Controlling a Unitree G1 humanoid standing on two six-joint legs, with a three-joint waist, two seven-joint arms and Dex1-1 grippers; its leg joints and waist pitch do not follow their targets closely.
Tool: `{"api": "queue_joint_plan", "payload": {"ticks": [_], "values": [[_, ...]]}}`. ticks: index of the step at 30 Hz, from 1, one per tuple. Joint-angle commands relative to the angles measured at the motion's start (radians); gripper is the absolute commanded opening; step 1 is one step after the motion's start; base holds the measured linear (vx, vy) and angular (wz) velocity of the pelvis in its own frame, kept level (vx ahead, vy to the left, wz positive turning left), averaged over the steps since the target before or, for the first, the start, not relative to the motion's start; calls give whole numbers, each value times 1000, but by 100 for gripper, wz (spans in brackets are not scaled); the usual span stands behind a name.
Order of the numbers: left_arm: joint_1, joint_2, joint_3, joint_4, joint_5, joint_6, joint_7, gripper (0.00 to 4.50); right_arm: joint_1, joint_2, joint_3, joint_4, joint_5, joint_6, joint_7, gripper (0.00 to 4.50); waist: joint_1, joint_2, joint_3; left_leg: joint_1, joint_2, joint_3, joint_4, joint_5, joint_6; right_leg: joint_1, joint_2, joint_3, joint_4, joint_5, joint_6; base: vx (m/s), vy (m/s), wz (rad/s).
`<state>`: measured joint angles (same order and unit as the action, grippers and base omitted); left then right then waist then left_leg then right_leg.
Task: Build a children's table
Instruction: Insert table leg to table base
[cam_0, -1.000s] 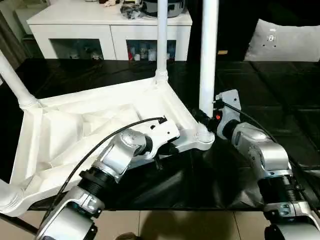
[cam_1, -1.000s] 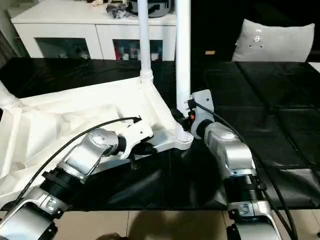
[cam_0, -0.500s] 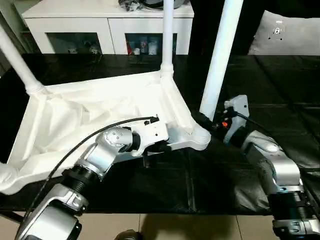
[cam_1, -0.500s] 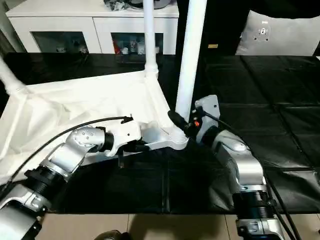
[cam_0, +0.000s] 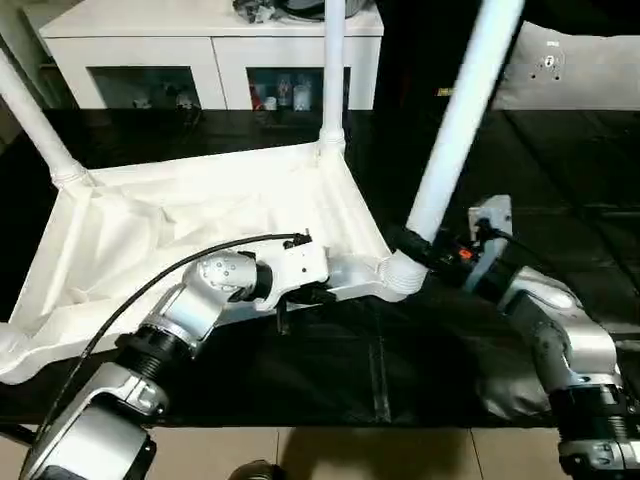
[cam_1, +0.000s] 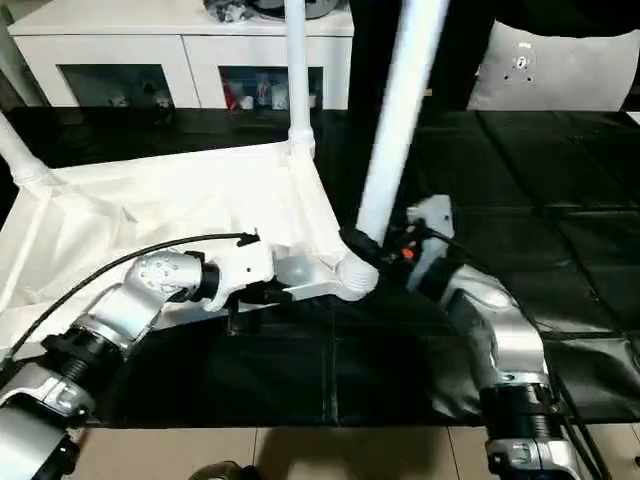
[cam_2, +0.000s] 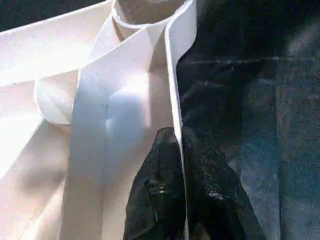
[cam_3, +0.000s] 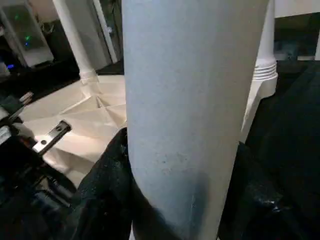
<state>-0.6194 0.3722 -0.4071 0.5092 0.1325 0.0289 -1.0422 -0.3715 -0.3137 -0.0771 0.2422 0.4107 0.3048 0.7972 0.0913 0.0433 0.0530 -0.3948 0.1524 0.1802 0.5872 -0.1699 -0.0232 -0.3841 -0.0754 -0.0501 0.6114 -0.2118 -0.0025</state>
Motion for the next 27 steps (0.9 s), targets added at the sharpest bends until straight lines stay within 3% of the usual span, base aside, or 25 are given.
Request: {"api": "queue_joint_plan", "payload": {"ticks": [1,3,4,11,18,24,27], "values": [[-20,13,-2,-22,7,-37,-21,0,-16,4,6,33,-3,12,8,185,4,-7,-68,26,81,-31,-68,-177,64,37,-87,43,-63,-60,-261,0,0,0],[-19,12,-5,-26,5,-37,-24,0,-27,6,16,53,-12,4,10,185,3,-7,-69,26,81,-30,-68,-178,62,37,-86,42,-61,-52,-266,0,0,0],[-19,9,-6,-26,5,-38,-25,0,-39,9,23,78,-22,-5,14,185,2,-14,-69,24,80,-28,-67,-171,61,39,-86,42,-60,-40,-271,0,0,0],[-23,6,-8,-22,3,-42,-27,0,-48,10,44,131,-40,-5,30,185,11,-11,-73,24,80,-26,-60,-131,83,40,-88,41,-54,3,-274,0,0,0],[-24,3,-7,-17,3,-38,-33,0,-26,22,24,189,-35,-55,32,185,13,-10,-73,25,81,-26,-61,-151,70,39,-89,41,-56,-24,-273,0,0,0],[-34,13,-1,1,8,-42,-31,0,30,-16,7,115,-23,-68,58,185,16,-10,-73,26,82,-27,-61,-141,82,40,-88,41,-54,-9,-268,0,0,0],[-37,17,1,9,10,-46,-30,0,48,-47,25,85,-44,-71,74,185,22,-9,-72,27,82,-27,-60,-140,87,39,-87,40,-56,-7,-264,0,0,0]]}}
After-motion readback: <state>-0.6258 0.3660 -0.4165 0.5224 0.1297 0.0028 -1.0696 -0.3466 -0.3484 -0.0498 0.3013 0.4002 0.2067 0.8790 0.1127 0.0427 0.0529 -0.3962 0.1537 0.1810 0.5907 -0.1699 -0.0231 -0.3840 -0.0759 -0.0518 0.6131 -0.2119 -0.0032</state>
